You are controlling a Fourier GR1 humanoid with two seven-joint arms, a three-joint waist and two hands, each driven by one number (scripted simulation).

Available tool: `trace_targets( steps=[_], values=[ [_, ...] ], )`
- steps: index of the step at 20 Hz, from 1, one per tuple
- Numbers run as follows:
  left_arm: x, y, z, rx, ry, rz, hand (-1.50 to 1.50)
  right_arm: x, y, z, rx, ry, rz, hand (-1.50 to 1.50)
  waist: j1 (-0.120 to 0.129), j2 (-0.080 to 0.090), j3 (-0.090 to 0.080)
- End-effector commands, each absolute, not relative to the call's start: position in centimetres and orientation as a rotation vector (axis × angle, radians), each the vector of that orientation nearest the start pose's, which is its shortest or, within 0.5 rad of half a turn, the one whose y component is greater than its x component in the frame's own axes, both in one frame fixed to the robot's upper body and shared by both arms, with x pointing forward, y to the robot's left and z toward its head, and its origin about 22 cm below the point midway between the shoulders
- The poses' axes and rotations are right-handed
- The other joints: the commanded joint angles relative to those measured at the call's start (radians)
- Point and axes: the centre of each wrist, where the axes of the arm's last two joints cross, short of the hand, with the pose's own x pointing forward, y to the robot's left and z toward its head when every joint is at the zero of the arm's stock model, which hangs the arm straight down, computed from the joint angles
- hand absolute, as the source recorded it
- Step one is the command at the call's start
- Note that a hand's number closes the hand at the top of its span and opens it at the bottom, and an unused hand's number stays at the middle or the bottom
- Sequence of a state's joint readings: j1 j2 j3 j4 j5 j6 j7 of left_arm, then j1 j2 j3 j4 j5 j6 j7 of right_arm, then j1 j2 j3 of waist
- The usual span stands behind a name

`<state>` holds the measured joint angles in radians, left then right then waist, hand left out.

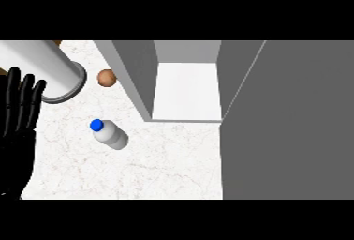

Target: Pick up the bottled water, place it into the cabinet and close the cabinet

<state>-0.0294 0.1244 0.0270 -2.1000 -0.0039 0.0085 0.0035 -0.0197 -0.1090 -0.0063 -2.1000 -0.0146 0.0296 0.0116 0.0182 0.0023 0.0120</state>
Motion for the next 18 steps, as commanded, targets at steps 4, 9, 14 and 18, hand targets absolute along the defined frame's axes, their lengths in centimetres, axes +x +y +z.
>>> trace_targets(
  steps=[4,9,14,18],
  values=[
    [23.3,26.8,13.8,-0.355,-2.122,-0.34,-1.5,19.7,-24.3,12.9,-0.032,-2.091,0.151,-1.5,-0.043,-0.002,-0.016],
    [23.2,28.6,10.3,-0.73,-1.844,-0.393,-1.5,19.0,-22.2,12.5,0.203,-2.004,0.252,-1.5,-0.028,0.0,-0.016],
    [24.4,36.2,13.1,-0.787,-1.819,-0.373,-1.5,16.5,-21.5,13.2,0.262,-1.993,0.26,-1.5,-0.028,-0.003,-0.013],
    [24.8,39.0,15.4,-0.814,-1.756,-0.425,-1.5,13.8,-21.4,15.9,0.253,-1.991,0.278,-1.5,-0.027,-0.004,-0.012]
  ],
)
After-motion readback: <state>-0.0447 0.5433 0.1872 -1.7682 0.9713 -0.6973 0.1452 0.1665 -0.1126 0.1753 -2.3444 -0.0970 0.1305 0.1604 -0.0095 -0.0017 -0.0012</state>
